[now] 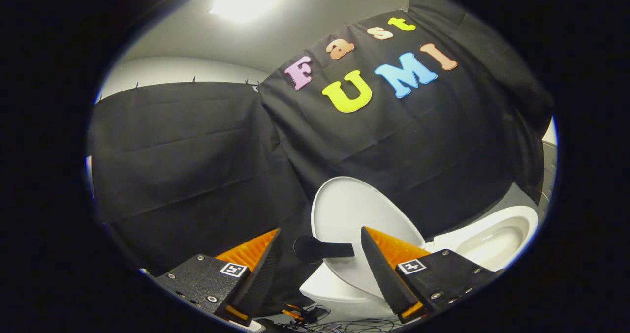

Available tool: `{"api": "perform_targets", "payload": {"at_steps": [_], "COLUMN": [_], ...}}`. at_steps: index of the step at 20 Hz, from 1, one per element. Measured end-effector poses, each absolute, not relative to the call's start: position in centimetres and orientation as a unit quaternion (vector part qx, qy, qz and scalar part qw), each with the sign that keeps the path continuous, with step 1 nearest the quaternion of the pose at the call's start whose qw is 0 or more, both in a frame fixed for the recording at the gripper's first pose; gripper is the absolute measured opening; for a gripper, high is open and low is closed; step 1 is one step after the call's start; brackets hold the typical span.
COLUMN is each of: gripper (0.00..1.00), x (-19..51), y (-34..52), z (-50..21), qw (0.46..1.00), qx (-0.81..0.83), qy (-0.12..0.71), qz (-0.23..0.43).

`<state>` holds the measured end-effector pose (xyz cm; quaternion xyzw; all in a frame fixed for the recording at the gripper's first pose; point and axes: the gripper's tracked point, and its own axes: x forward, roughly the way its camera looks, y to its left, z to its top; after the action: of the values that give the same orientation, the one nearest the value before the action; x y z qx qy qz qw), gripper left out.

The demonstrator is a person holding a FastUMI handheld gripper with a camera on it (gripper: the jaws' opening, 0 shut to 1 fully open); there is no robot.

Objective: Open the toilet lid.

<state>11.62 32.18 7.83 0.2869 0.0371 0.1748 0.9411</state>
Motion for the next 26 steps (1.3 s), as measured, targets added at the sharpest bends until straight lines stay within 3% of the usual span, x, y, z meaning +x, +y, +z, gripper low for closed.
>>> {"api": "perform_targets", "payload": {"at_steps": [10,26], "gripper": [0.95,0.95], "x": [8.5,2.7], "y": [18.7,4.8], "z": [11.3,4.6], "qw": [0.972,0.998], "qx": [0.212,0.053], "qy": [-0.017,-0.018], "qz": [0.099,-0.011]}}
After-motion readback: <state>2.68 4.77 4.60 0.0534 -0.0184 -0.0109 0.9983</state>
